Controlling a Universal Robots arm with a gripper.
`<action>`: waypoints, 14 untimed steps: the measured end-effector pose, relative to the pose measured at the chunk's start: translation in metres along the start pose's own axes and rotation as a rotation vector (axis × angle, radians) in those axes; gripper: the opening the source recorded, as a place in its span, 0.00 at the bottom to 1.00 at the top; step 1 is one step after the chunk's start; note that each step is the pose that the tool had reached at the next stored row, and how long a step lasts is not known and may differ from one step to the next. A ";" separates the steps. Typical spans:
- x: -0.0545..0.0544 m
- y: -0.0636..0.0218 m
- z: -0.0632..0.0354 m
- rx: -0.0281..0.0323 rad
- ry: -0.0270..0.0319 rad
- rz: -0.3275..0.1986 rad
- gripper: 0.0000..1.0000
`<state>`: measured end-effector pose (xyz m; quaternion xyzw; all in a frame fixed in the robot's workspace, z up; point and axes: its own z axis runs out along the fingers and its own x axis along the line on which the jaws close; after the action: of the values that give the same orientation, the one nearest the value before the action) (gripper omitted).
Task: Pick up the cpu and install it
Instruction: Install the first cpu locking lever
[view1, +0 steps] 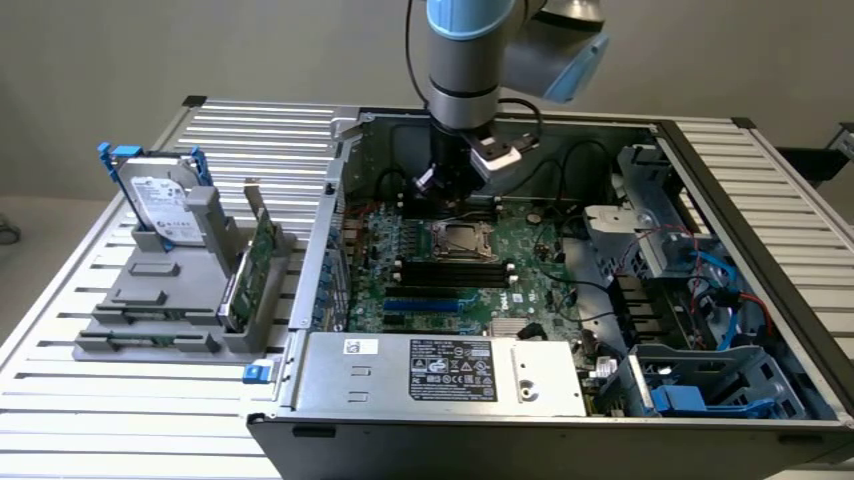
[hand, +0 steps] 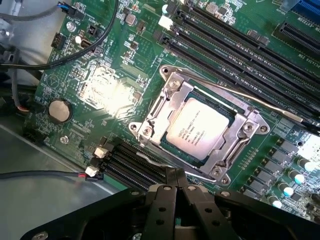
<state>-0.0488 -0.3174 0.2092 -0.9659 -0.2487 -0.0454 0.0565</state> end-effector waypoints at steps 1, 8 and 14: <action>-0.001 -0.0006 -0.0002 -0.0001 -0.0002 0.000 0.11; -0.002 -0.0061 0.0002 0.0005 -0.0007 -0.005 0.11; -0.003 -0.0082 -0.0009 0.0013 -0.0016 -0.011 0.11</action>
<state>-0.0558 -0.3119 0.2105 -0.9644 -0.2543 -0.0448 0.0567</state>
